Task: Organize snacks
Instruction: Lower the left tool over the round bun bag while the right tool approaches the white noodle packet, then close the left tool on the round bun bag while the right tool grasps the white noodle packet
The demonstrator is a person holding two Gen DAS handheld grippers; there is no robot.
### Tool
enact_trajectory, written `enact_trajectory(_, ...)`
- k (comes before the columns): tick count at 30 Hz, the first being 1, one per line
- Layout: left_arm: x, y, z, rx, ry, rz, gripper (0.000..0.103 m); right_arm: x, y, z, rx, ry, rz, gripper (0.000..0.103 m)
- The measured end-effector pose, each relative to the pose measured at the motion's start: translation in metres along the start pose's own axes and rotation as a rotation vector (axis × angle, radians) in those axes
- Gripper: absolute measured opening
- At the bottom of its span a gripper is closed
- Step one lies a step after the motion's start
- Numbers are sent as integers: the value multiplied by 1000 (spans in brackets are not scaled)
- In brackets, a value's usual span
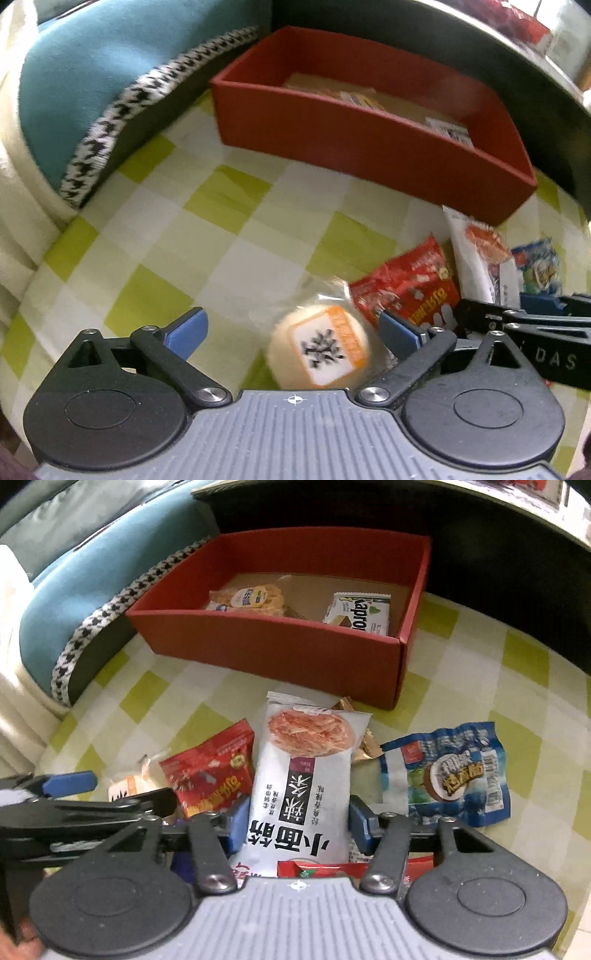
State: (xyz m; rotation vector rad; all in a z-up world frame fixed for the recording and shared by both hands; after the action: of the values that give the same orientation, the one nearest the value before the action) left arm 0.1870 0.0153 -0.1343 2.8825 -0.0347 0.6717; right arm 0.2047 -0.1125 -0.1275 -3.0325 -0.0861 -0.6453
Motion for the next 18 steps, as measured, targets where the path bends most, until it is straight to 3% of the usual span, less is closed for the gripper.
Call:
enact_trajectory(2, -1, -1, 5, 30, 3, -18, 99, -1, 0, -3, -8, 6, -16, 54)
enact_trajectory(6, -5, -8, 14, 7, -39, -77, 84, -2, -2, -5, -9, 9, -39, 53)
enact_trajectory(12, -11, -10, 6, 6, -43, -31, 68, -3, -11, -9, -29, 28, -87, 51)
enact_trajectory(18, -8, -5, -9, 22, -3, 41, 64, -1, -13, -15, -42, 58, -106, 49)
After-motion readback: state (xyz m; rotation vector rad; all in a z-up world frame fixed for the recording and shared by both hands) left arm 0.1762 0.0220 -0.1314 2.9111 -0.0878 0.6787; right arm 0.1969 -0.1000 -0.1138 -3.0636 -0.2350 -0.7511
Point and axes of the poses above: each gripper's, at about its wrist camera, not at the fingertips, and z roughly the way its jaws point, y to its right, x to its top, the point moved 10 cm from there along z, roughly the way its jaws point, and after that the axes turned 10 degrees about -x, right-handed, at the moved point
